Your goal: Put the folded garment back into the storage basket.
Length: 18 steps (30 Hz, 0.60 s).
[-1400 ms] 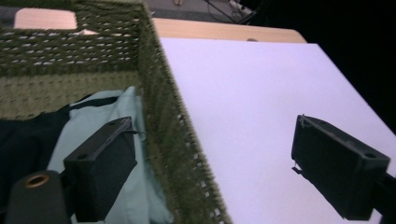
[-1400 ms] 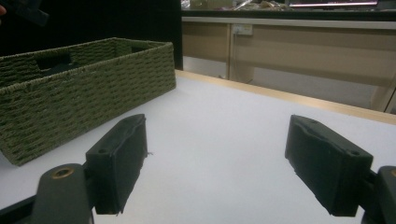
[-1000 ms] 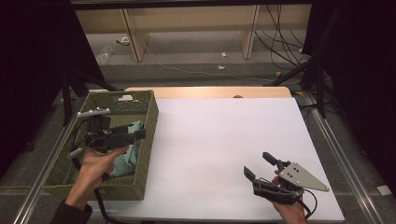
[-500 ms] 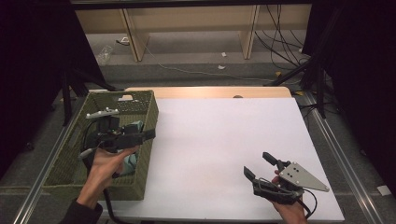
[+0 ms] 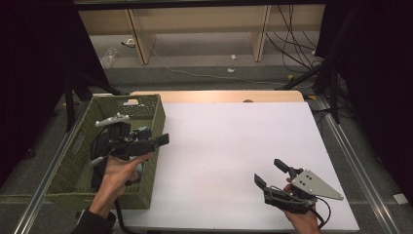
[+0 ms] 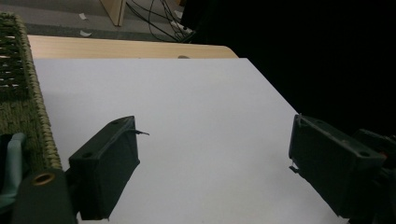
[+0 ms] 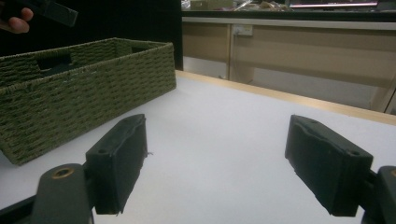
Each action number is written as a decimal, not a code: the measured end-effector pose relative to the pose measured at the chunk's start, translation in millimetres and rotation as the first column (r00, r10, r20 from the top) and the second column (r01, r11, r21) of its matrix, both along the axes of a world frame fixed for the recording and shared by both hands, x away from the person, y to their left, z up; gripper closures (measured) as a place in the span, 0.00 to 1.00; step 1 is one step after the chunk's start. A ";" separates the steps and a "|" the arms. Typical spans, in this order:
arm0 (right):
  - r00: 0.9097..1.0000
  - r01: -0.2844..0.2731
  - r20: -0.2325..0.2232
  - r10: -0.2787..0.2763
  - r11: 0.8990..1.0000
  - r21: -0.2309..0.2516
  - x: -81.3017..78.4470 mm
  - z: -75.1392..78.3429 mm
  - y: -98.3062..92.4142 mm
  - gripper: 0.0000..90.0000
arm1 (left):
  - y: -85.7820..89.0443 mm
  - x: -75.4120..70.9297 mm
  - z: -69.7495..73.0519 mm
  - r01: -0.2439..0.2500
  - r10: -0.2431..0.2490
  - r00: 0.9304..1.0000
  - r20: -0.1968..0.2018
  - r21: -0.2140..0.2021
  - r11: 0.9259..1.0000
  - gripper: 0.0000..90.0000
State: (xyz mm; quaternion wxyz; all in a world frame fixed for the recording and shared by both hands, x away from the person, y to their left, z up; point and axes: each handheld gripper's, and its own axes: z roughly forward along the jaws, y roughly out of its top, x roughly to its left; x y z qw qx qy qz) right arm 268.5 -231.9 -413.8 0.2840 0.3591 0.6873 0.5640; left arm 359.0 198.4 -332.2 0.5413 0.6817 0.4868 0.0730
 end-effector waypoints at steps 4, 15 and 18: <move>1.000 0.000 -0.006 0.000 1.000 -0.001 -0.2 0.0 0.2 0.24 | -5.3 -0.8 -3.4 0.015 -0.015 1.000 0.007 0.002 1.000 0.17; 1.000 0.000 -0.007 0.000 1.000 0.002 -0.2 -0.3 0.2 0.24 | -23.8 -4.3 -14.4 0.049 -0.050 0.997 0.063 0.022 0.999 0.17; 1.000 0.001 -0.001 -0.001 1.000 0.001 -0.1 -0.3 0.0 0.24 | -28.4 -5.4 -18.4 0.054 -0.056 0.995 0.080 0.026 0.998 0.17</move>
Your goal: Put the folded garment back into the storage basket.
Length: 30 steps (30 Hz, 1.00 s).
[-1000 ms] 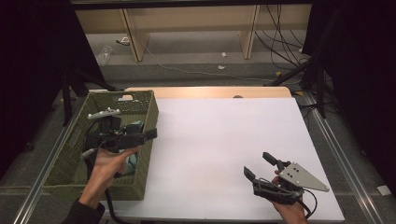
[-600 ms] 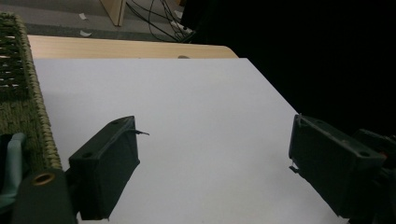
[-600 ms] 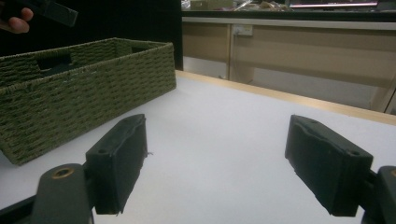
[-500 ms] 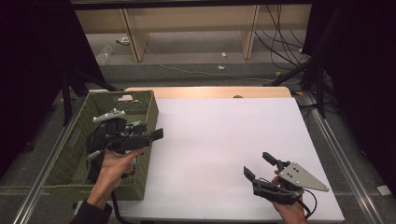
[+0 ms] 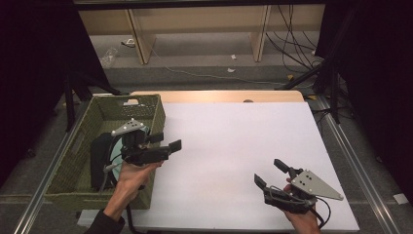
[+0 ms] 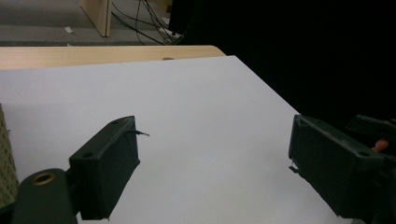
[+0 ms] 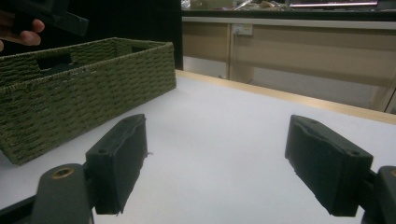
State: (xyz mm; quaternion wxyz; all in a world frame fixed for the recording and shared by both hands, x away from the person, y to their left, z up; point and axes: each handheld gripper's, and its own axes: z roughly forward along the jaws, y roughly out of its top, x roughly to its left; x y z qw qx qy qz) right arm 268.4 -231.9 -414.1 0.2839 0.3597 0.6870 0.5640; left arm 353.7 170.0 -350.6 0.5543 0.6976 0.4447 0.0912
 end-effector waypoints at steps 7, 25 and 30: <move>1.000 0.002 -0.001 -0.002 1.000 0.003 -0.3 0.0 -0.3 0.24 | -8.0 -3.8 -7.6 0.013 -0.013 0.999 0.046 -0.009 1.000 0.17; 1.000 -0.001 -0.006 0.001 1.000 0.000 -1.6 0.6 -0.6 0.24 | -21.7 -17.5 -25.8 0.035 -0.037 0.993 0.109 0.017 0.999 0.17; 1.000 0.000 -0.002 0.000 1.000 0.005 -1.5 0.6 -0.6 0.24 | -25.4 -19.4 -33.6 0.057 -0.060 0.993 0.101 0.037 0.998 0.17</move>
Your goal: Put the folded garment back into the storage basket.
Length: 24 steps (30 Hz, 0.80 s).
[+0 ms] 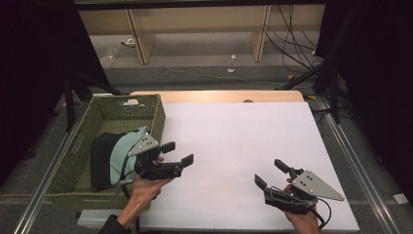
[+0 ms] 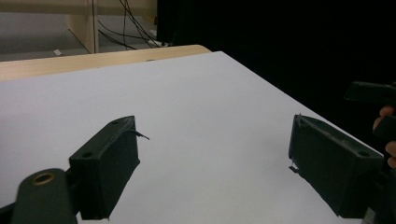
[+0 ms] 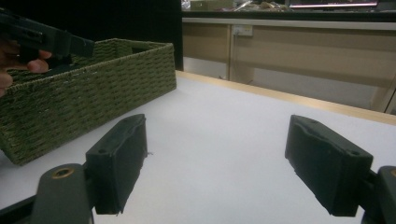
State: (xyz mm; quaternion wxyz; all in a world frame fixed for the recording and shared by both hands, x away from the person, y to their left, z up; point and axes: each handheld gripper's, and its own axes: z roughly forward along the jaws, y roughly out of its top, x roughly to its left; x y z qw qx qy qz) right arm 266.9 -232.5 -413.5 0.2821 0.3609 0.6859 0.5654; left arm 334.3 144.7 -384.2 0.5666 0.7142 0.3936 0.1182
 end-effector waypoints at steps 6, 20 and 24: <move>1.000 -0.003 -0.002 0.003 1.000 0.000 0.0 0.0 0.2 0.24 | -4.2 -3.8 -5.8 0.032 -0.032 0.999 -0.004 0.010 0.999 0.17; 1.000 -0.012 -0.006 0.012 1.000 -0.001 -0.2 -0.1 0.6 0.24 | -4.8 -11.4 -16.6 0.047 -0.047 0.998 0.033 0.008 0.999 0.17; 1.000 -0.014 -0.011 0.014 1.000 -0.003 -0.5 0.2 0.3 0.24 | -4.7 -12.8 -19.3 0.051 -0.051 0.998 0.030 0.011 0.999 0.17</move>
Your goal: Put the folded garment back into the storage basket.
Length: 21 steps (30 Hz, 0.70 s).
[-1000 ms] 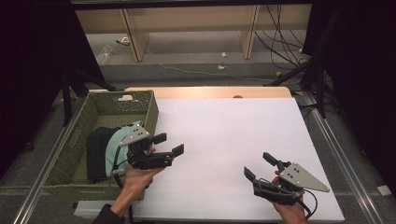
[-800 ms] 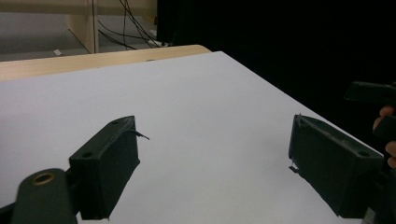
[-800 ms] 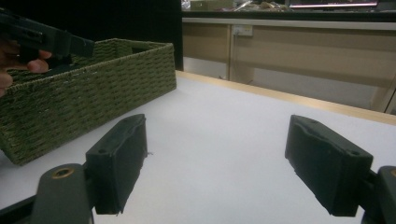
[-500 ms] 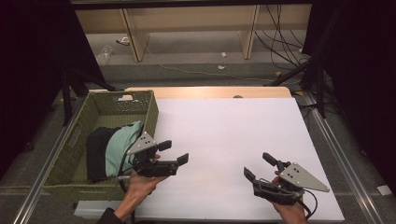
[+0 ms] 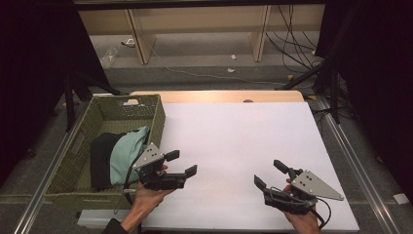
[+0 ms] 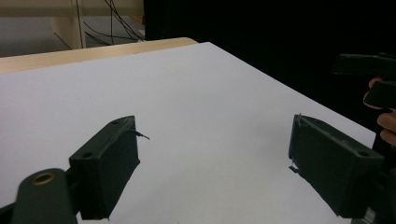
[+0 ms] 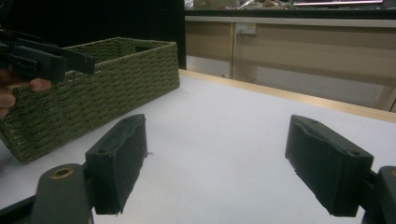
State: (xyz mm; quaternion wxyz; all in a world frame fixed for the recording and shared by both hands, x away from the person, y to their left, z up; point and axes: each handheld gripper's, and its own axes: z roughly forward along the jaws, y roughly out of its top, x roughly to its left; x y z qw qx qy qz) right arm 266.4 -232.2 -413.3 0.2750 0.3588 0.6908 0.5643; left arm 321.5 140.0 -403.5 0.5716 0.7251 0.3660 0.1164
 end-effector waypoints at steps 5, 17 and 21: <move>1.000 -0.002 -0.002 0.002 1.000 -0.005 -0.3 0.3 0.6 0.24 | -0.7 -3.1 -3.9 0.005 -0.005 1.000 0.006 0.015 1.000 0.17; 1.000 -0.009 0.001 0.009 1.000 0.002 -0.5 0.7 1.4 0.24 | -4.1 -10.7 -15.6 0.017 -0.017 1.000 -0.011 0.035 0.999 0.17; 1.000 -0.012 0.000 0.012 1.000 0.001 -0.2 0.3 1.9 0.24 | -3.5 -9.3 -17.3 0.020 -0.019 0.999 -0.026 0.026 0.999 0.17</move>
